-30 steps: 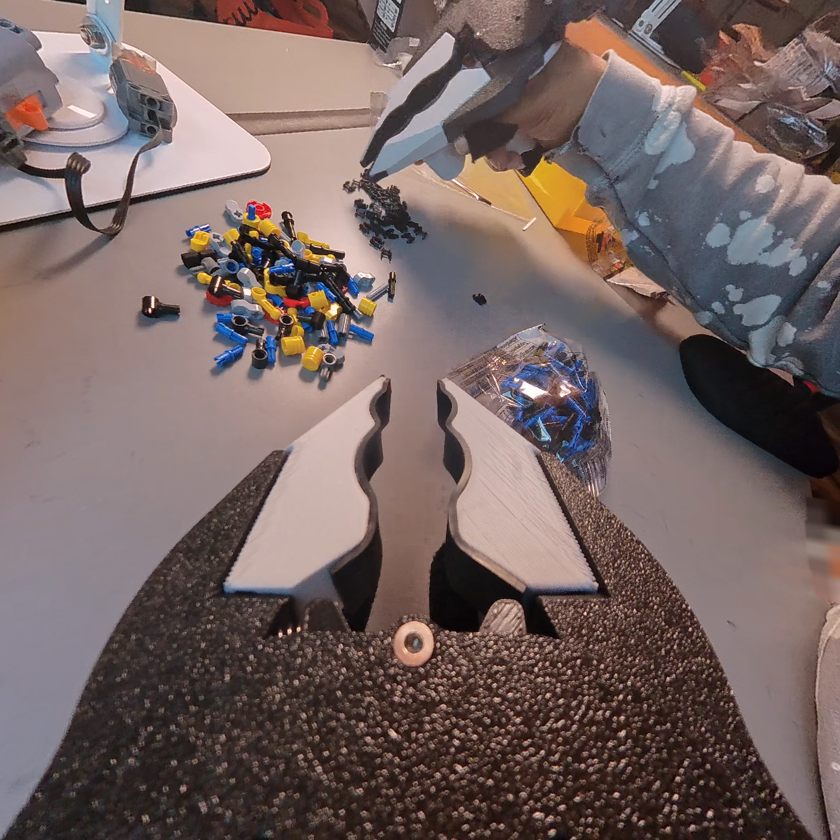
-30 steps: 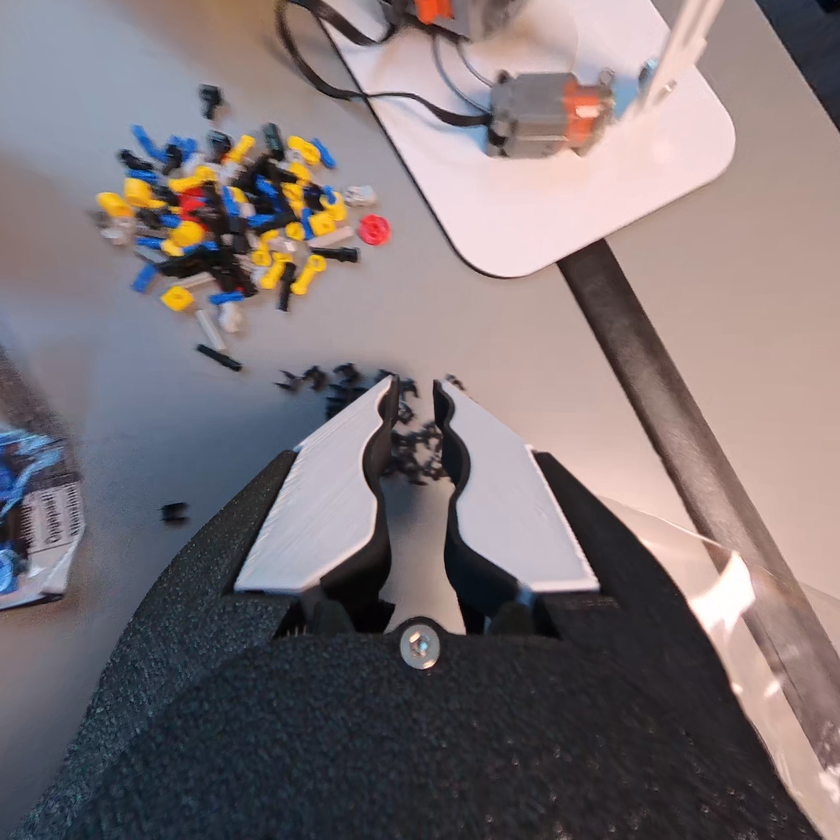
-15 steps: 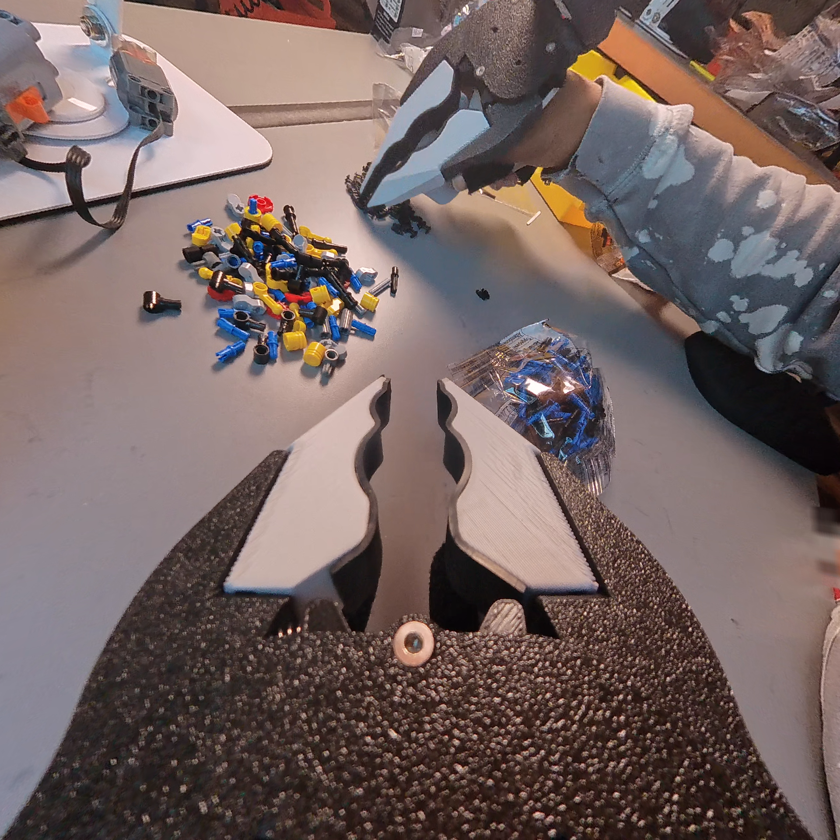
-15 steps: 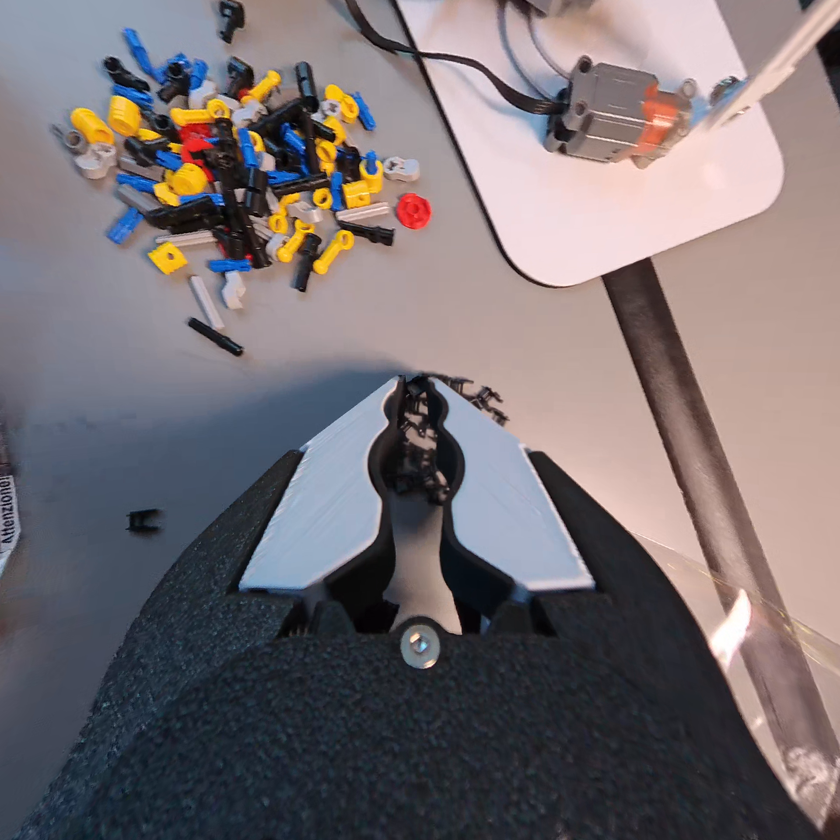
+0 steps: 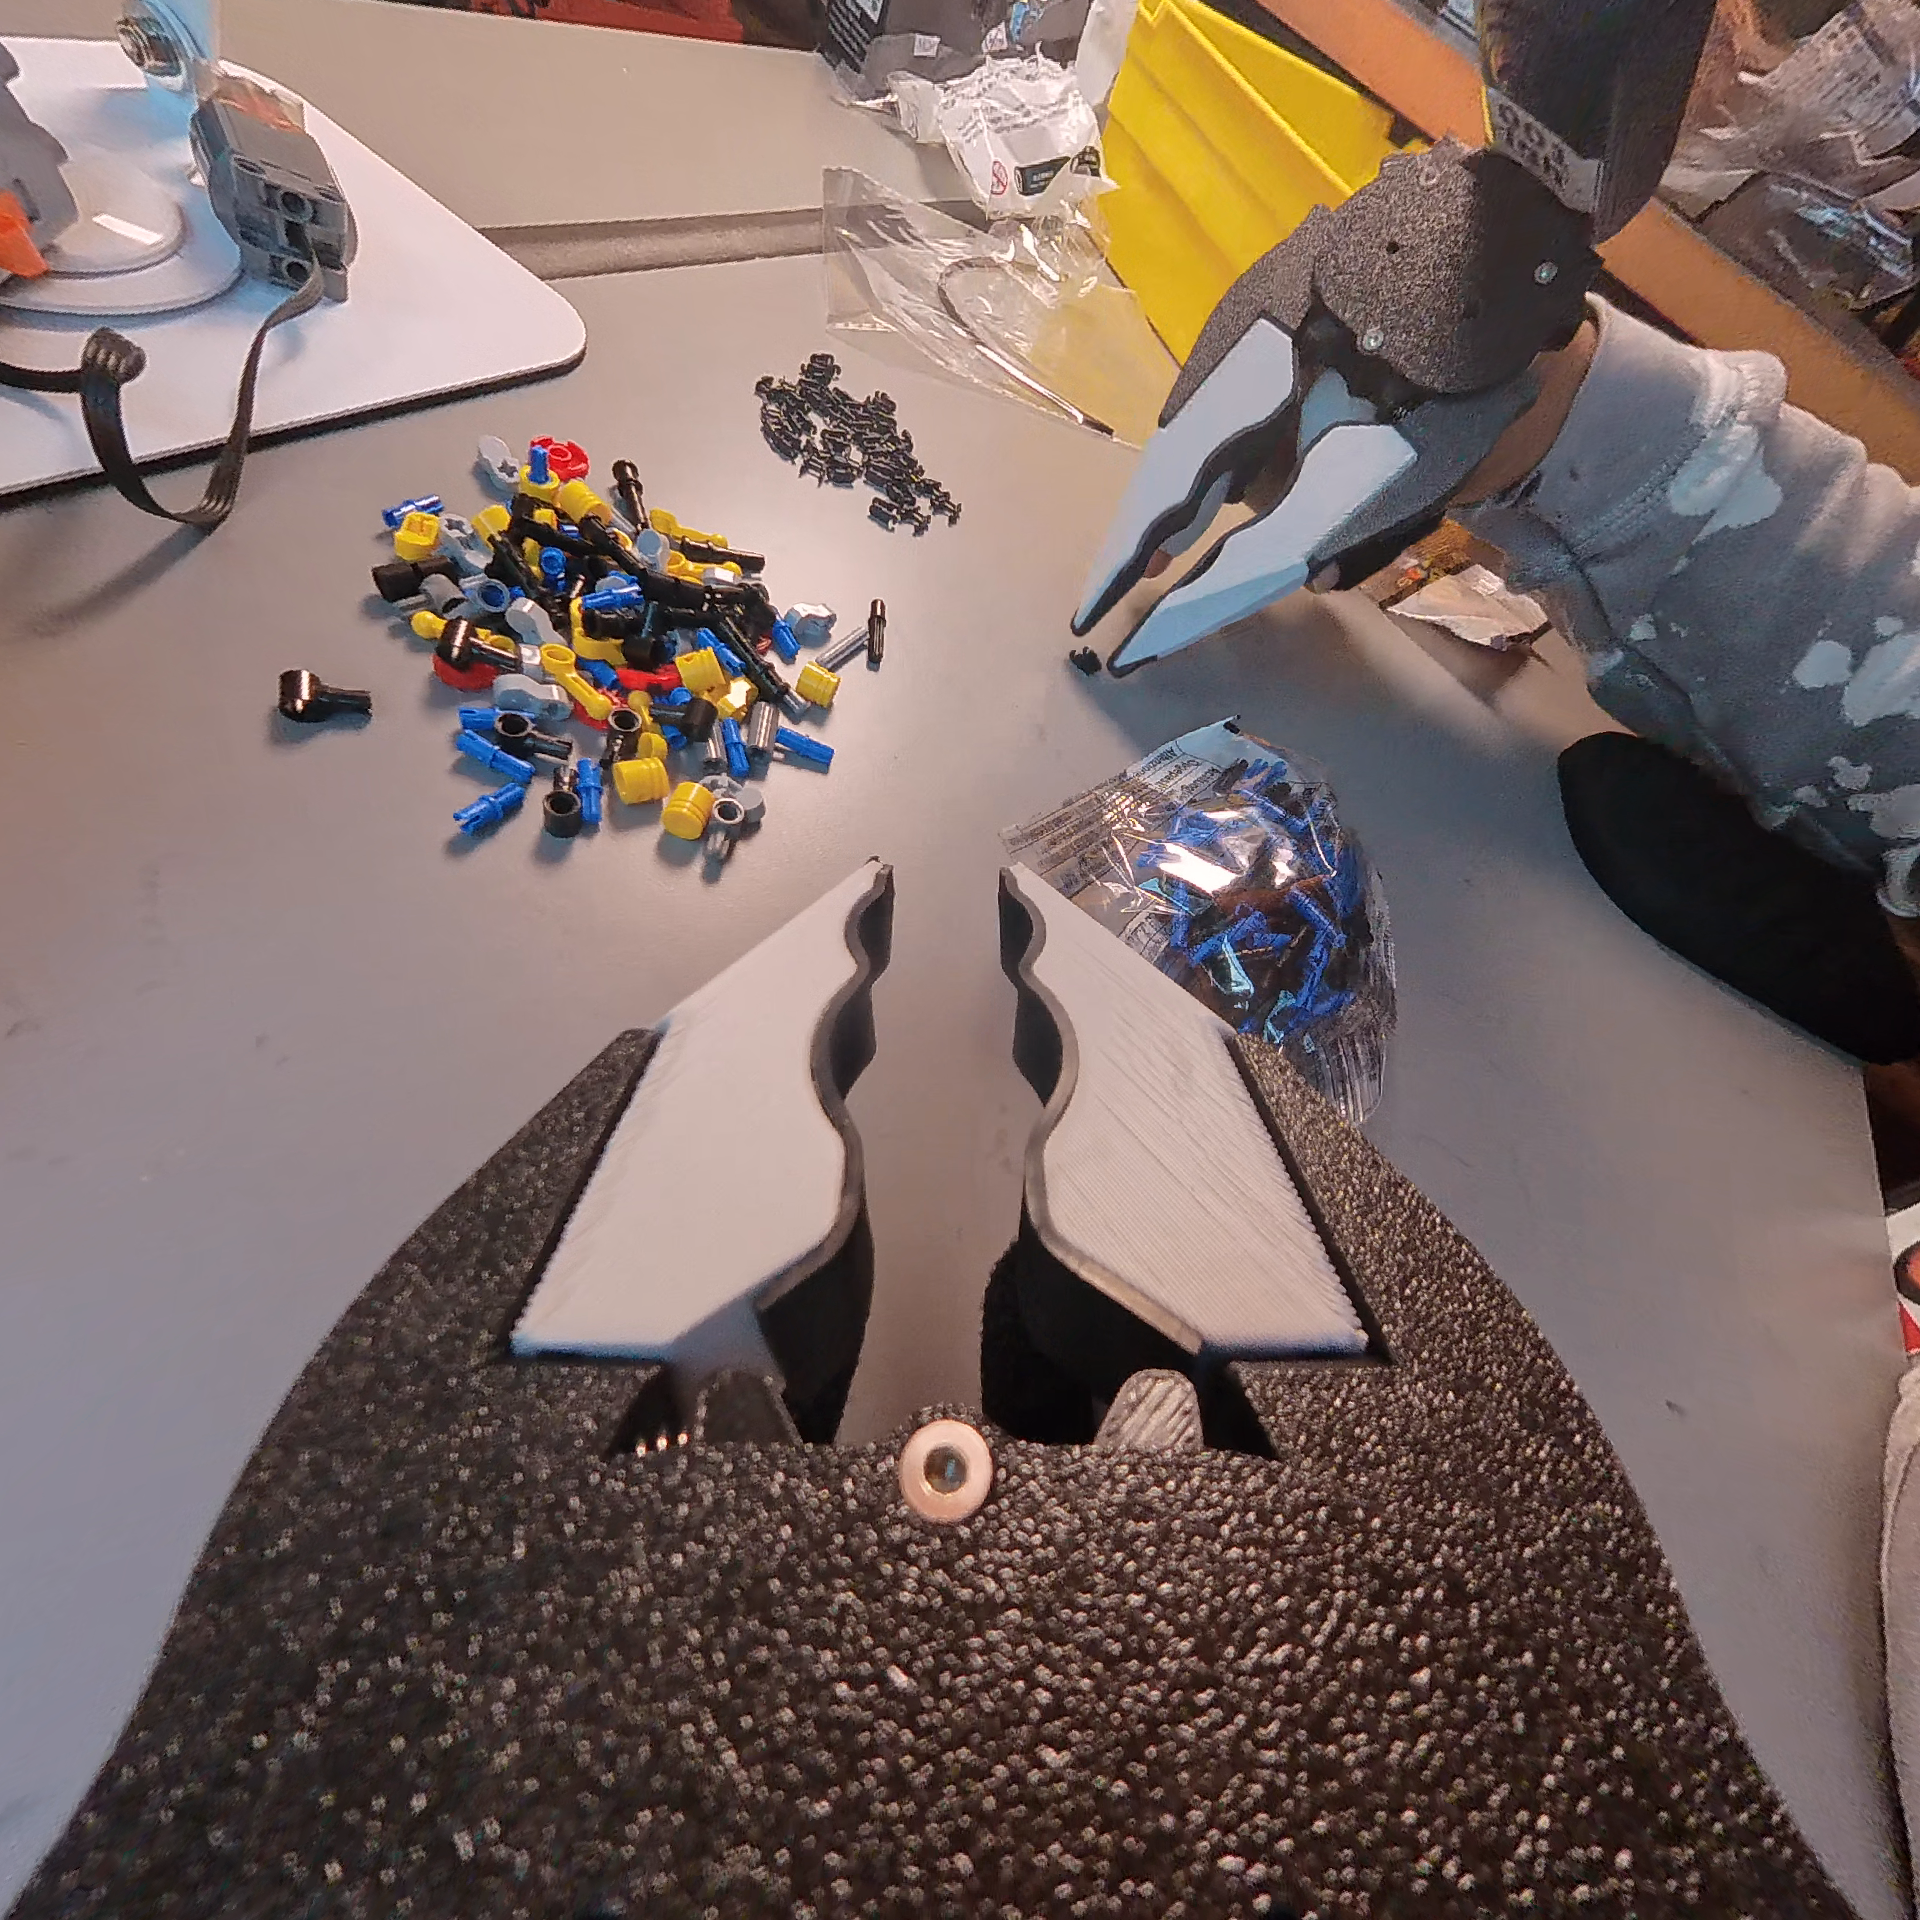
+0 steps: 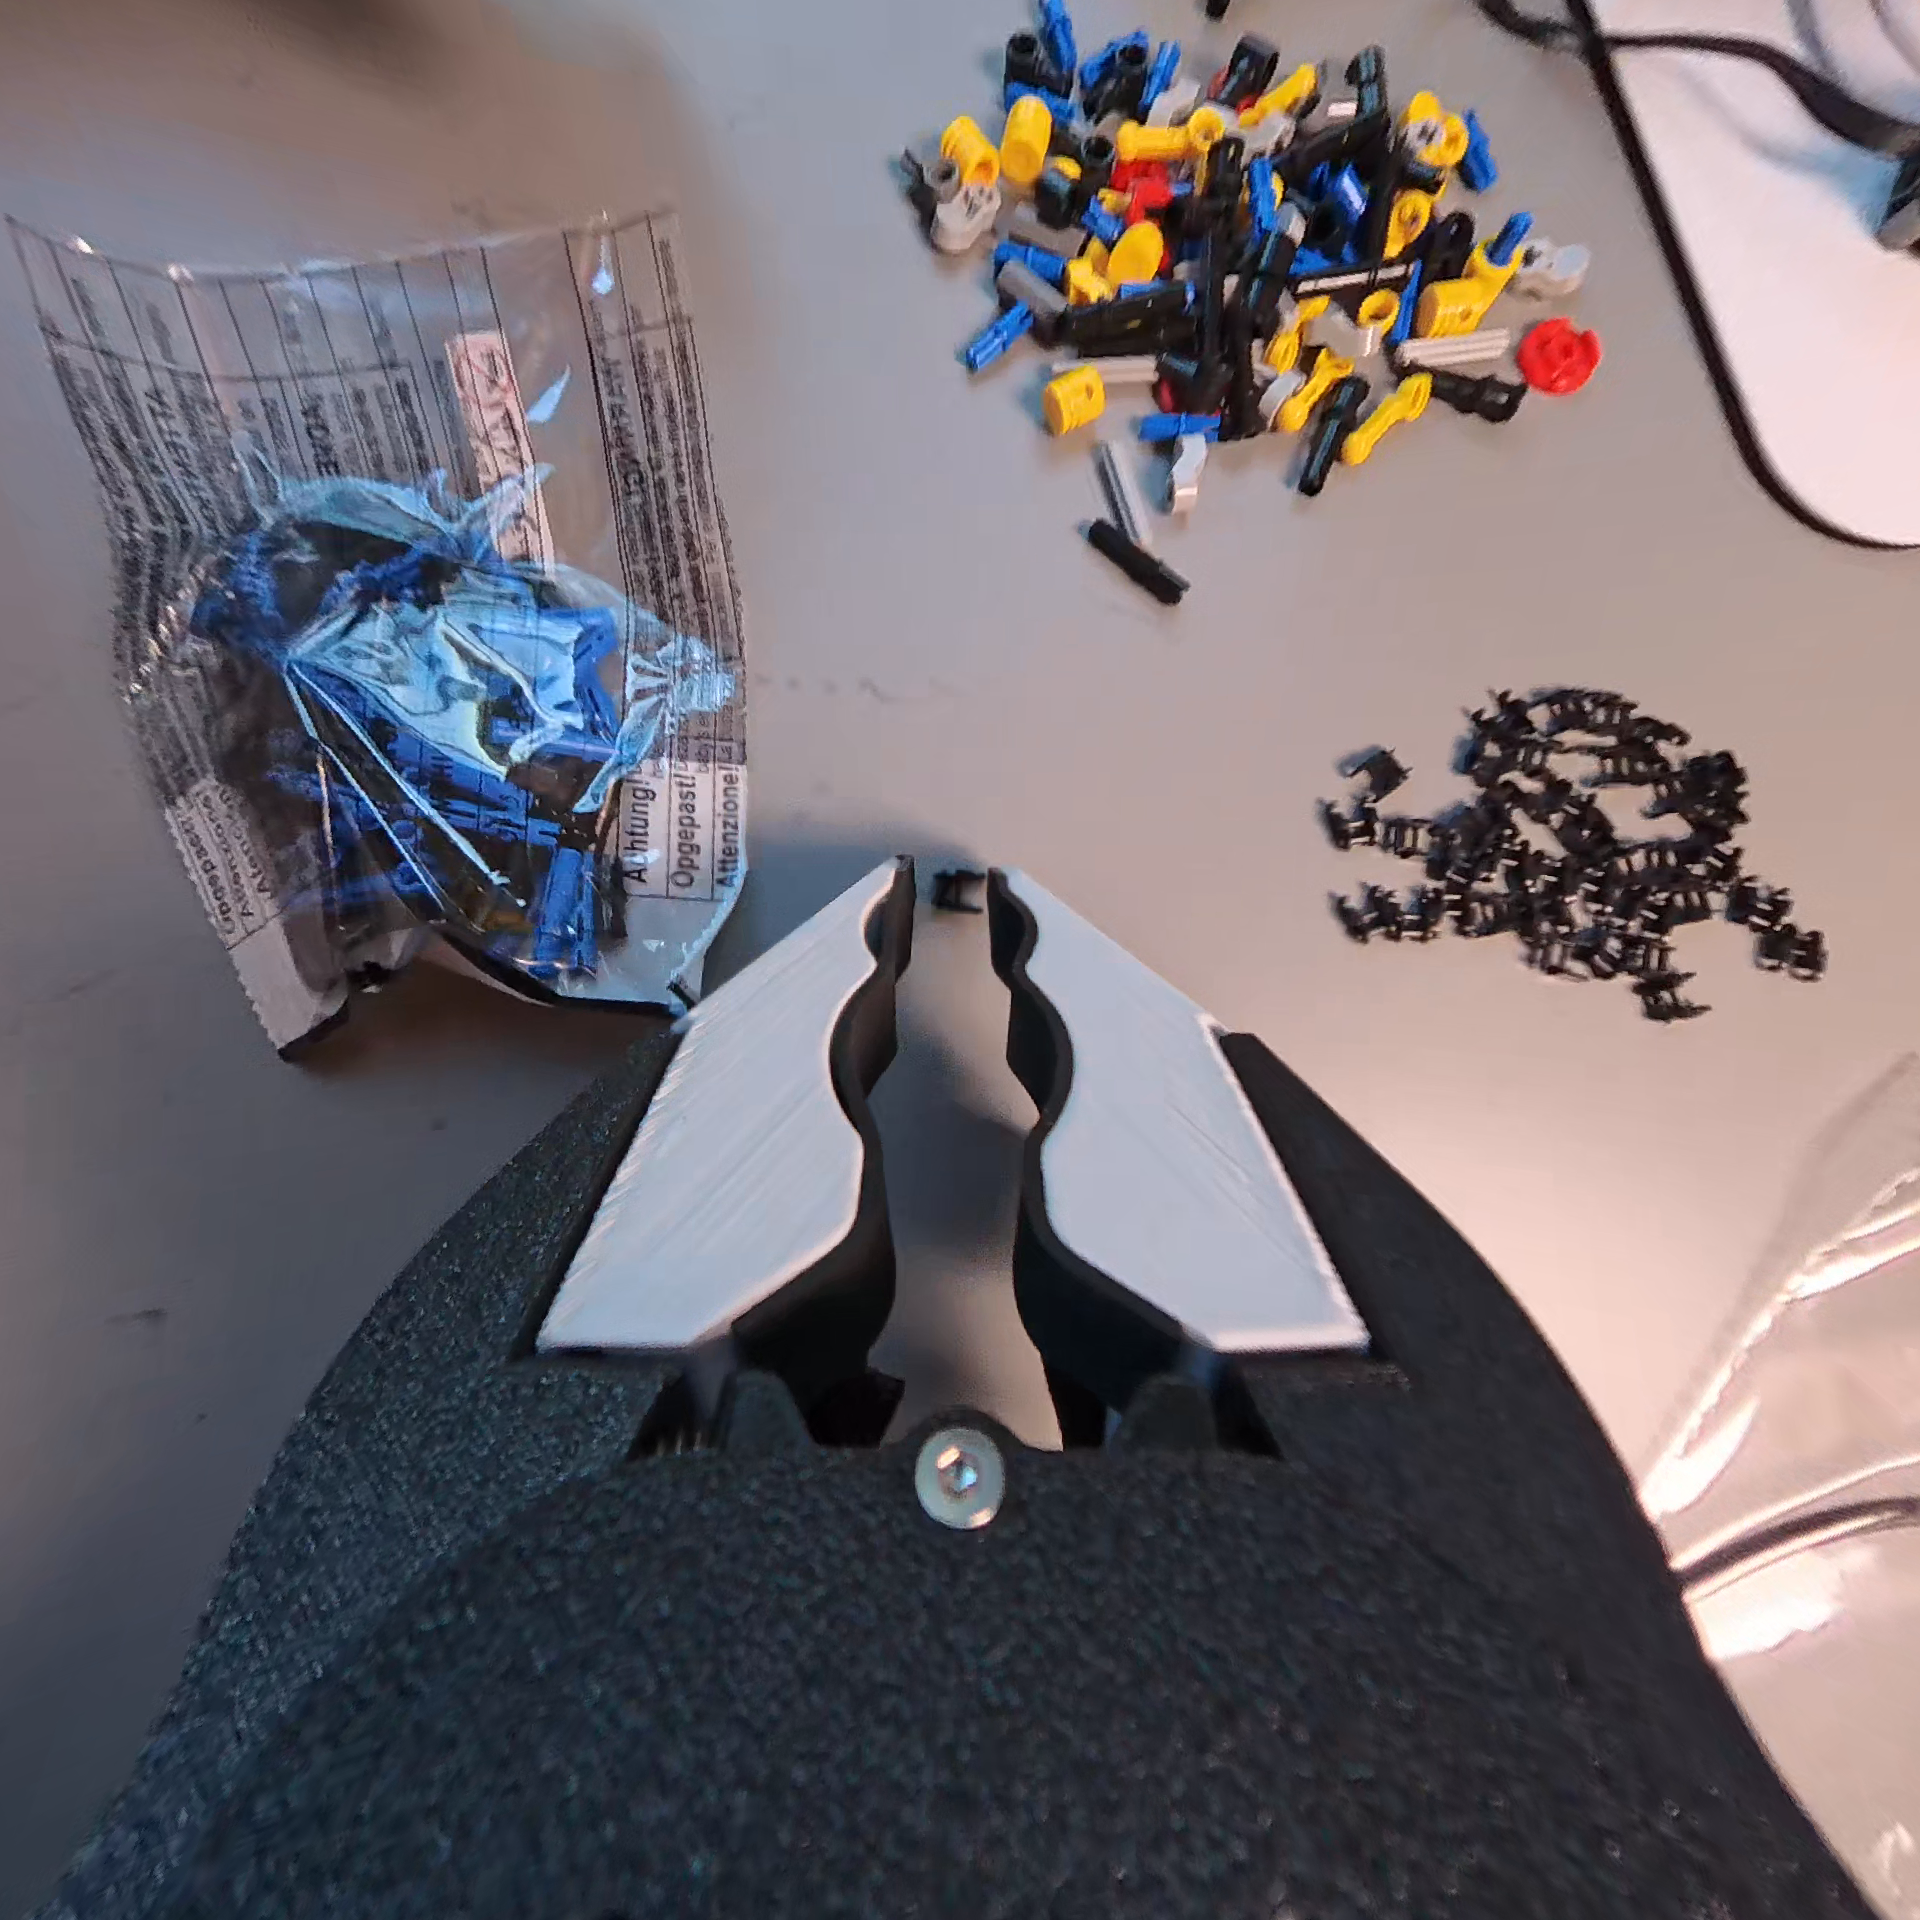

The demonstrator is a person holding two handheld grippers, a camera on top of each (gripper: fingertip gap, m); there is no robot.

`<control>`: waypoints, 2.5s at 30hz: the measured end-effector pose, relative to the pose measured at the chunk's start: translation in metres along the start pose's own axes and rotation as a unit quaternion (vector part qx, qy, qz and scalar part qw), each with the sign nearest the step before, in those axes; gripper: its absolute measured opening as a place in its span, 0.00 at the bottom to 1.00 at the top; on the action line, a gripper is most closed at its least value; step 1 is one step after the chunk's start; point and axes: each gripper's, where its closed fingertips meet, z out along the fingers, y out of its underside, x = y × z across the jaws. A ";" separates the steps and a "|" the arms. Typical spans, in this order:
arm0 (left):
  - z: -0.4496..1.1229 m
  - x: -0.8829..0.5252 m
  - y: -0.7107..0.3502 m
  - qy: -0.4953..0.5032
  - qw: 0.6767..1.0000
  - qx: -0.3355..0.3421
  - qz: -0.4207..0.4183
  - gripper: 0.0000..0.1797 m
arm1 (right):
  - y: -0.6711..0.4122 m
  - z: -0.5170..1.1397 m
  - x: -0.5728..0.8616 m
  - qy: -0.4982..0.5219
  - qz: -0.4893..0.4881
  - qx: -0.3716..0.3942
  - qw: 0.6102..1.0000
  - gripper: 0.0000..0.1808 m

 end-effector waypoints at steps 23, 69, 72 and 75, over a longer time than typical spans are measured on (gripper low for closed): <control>-0.003 -0.001 -0.001 -0.001 1.000 0.002 -0.002 0.10 | -0.003 -0.010 0.109 0.137 0.102 0.033 0.985 0.14; -0.019 -0.011 -0.025 -0.053 0.996 0.064 0.021 0.17 | -0.015 0.020 0.122 0.158 0.136 0.017 0.978 0.02; -0.021 -0.014 -0.026 -0.059 0.996 0.068 0.018 0.17 | -0.020 0.017 0.131 0.166 0.143 0.033 0.975 0.03; -0.023 -0.014 -0.029 -0.060 0.995 0.073 0.017 0.17 | -0.026 0.013 0.122 0.162 0.135 0.042 0.977 0.05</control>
